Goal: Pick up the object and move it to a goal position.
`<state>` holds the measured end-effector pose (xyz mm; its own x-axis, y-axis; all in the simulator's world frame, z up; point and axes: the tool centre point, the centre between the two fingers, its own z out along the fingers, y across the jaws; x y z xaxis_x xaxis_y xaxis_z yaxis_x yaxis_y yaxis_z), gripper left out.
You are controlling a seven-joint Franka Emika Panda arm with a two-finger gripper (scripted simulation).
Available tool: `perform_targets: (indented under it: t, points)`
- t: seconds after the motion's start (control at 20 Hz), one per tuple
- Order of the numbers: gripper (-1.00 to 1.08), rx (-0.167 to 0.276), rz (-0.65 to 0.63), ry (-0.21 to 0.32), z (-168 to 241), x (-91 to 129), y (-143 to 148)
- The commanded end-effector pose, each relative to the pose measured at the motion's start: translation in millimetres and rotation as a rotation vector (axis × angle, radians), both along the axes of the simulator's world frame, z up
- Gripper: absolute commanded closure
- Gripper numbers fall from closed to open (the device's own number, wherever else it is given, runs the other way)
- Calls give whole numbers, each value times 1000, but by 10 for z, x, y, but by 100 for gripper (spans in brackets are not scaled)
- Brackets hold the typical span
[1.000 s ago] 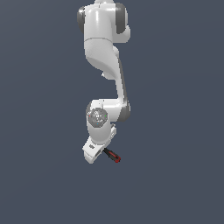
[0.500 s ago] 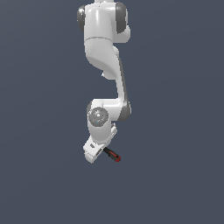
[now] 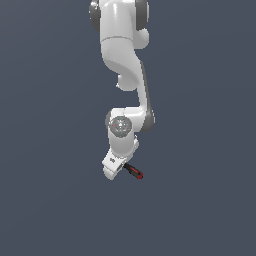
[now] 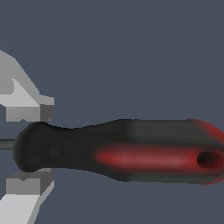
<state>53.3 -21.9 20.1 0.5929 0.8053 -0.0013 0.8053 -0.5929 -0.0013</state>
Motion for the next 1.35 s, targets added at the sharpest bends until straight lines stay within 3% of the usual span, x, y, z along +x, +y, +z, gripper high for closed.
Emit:
perform_targets:
  t: [0.0,0.7,1.3]
  points:
    - [108,0,1,-1,31,-96,111]
    - [108,0,1,-1,174,-662,750]
    - [108,0,1,-2,197,-718,834]
